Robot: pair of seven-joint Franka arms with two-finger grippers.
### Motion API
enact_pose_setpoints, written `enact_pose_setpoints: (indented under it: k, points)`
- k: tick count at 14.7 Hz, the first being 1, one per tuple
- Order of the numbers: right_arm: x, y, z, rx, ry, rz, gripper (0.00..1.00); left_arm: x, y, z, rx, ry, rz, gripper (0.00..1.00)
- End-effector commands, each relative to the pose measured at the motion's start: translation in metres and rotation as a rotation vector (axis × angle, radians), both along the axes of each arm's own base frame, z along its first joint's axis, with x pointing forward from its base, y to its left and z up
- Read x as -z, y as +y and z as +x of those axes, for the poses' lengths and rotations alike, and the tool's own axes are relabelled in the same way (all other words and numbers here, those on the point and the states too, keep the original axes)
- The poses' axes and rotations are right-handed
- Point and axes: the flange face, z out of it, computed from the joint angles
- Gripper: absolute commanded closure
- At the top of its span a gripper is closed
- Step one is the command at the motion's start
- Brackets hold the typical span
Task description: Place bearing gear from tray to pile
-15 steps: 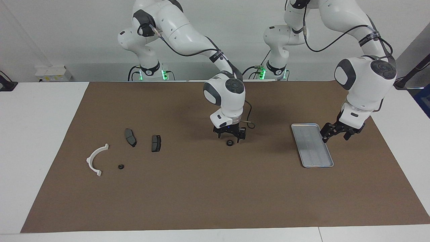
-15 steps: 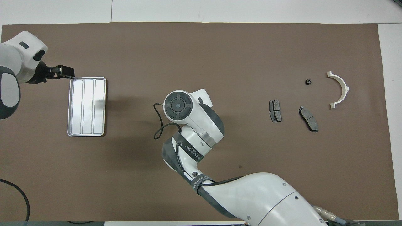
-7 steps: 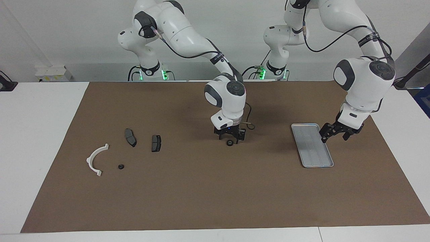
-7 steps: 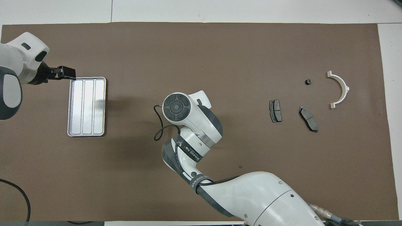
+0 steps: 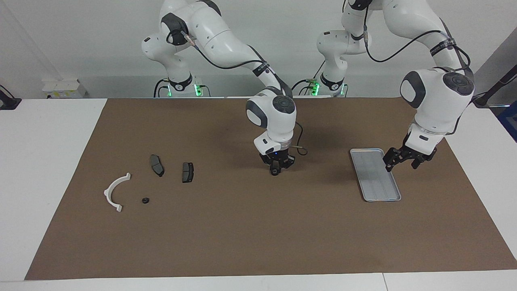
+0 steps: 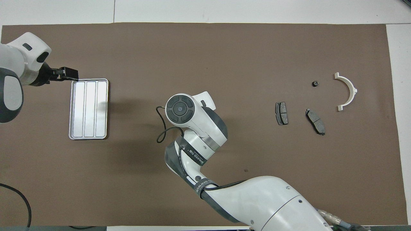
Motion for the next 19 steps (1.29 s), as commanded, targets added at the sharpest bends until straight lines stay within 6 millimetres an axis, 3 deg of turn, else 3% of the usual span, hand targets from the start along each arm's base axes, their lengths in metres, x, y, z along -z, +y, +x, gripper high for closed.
enact_pose_setpoints:
  k: [1, 4, 6, 9, 11, 15, 19]
  points:
    - [0.01, -0.004, 0.003, 0.031, 0.005, -0.01, 1.0, -0.043, -0.007, -0.018, 0.015, -0.01, -0.019, 0.0]
    - [0.009, -0.006, 0.003, 0.026, 0.014, -0.034, 1.0, -0.099, -0.009, -0.064, 0.022, 0.023, -0.027, 0.0]
    - [0.004, -0.013, 0.008, 0.033, 0.027, -0.053, 1.0, -0.118, -0.011, -0.098, 0.023, 0.08, -0.03, 0.0]
    - [-0.034, -0.031, 0.031, 0.037, 0.023, -0.064, 1.0, -0.123, -0.027, -0.141, 0.022, 0.129, -0.036, 0.0]
    - [-0.064, -0.053, 0.044, 0.006, 0.025, -0.066, 1.0, -0.134, -0.035, -0.126, 0.034, 0.064, -0.039, 0.0]
    - [-0.132, -0.126, 0.062, -0.087, 0.075, -0.092, 1.0, -0.159, -0.057, -0.094, 0.076, 0.129, -0.024, 0.0]
    - [-0.183, -0.201, 0.068, -0.205, 0.132, -0.108, 1.0, -0.158, -0.055, -0.097, 0.099, 0.14, -0.025, 0.0]
